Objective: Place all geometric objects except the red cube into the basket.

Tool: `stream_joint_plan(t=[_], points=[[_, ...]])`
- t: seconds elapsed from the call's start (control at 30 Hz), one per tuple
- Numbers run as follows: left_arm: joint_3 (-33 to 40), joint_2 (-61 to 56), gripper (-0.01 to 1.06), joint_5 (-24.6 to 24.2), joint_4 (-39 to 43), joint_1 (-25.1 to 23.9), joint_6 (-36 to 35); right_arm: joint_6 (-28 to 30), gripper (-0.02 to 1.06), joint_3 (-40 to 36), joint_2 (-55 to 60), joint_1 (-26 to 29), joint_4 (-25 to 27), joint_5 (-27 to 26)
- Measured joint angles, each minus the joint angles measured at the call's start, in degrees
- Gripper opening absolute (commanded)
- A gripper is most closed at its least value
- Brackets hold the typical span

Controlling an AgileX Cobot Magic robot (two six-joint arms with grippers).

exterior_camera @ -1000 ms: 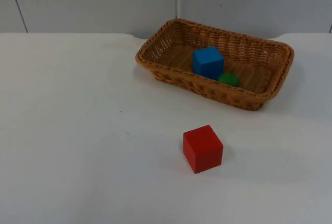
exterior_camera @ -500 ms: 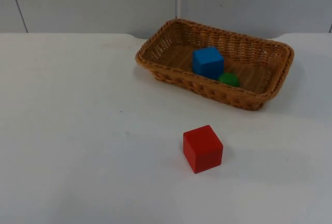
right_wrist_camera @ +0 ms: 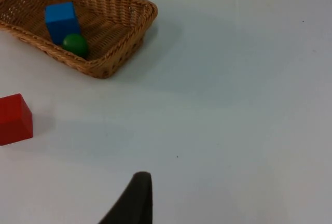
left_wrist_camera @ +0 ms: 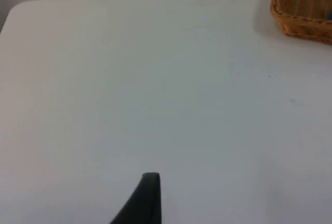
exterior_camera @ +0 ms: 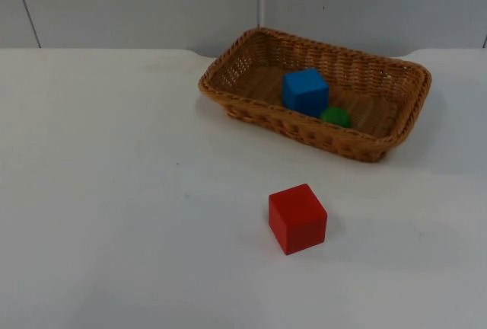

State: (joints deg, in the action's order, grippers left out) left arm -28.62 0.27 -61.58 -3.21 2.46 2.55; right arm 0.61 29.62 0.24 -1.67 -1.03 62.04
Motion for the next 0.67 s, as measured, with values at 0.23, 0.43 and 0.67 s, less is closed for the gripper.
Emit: stream_joint_plan(t=[0.23, 0.43, 0.67], points=[[0.0, 0.0, 1.04, 0.0, 0.0, -0.1, 0.0, 0.0, 1.03, 0.0, 0.0, 0.0, 0.0, 0.0], [0.0, 0.0, 1.04, 0.0, 0.0, -3.8, 0.0, 0.0, 1.03, 0.0, 0.0, 1.5, 0.1, 0.0], [0.0, 0.0, 1.04, 0.0, 0.0, -9.3, 0.0, -0.2, 1.03, 0.0, 0.0, 4.2, 0.1, 0.0]])
